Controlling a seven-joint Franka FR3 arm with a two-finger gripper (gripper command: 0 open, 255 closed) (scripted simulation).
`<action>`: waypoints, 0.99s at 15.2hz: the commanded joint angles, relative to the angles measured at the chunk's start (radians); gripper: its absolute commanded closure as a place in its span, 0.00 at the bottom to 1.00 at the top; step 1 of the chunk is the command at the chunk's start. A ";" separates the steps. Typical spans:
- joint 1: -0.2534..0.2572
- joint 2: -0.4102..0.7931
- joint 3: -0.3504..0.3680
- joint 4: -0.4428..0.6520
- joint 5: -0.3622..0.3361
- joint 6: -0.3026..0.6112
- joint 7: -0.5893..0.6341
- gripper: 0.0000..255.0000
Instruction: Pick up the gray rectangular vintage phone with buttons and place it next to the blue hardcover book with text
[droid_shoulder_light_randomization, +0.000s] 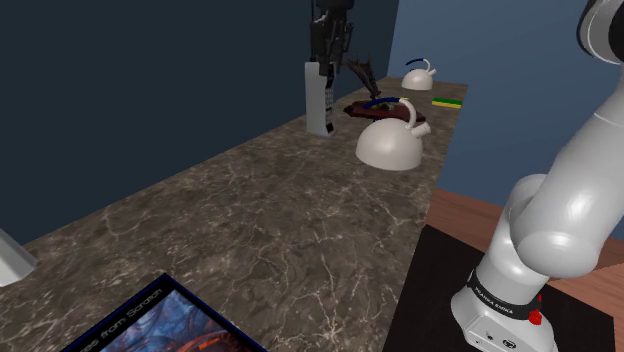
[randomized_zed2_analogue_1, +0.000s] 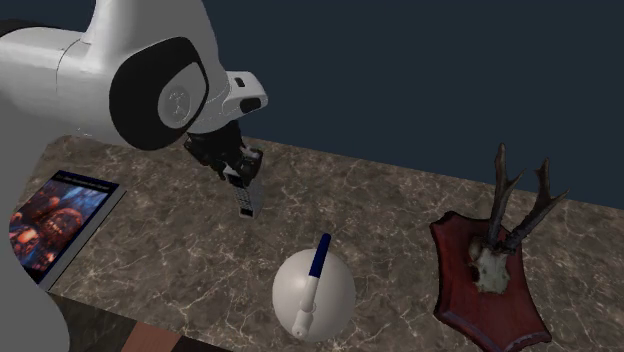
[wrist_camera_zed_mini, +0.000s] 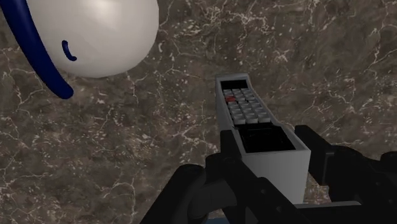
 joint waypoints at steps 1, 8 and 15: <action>0.019 -0.031 0.028 -0.031 0.006 0.001 0.050 1.00; 0.080 -0.094 0.134 -0.089 0.035 0.000 0.219 1.00; 0.140 -0.103 0.251 -0.087 0.064 -0.004 0.397 1.00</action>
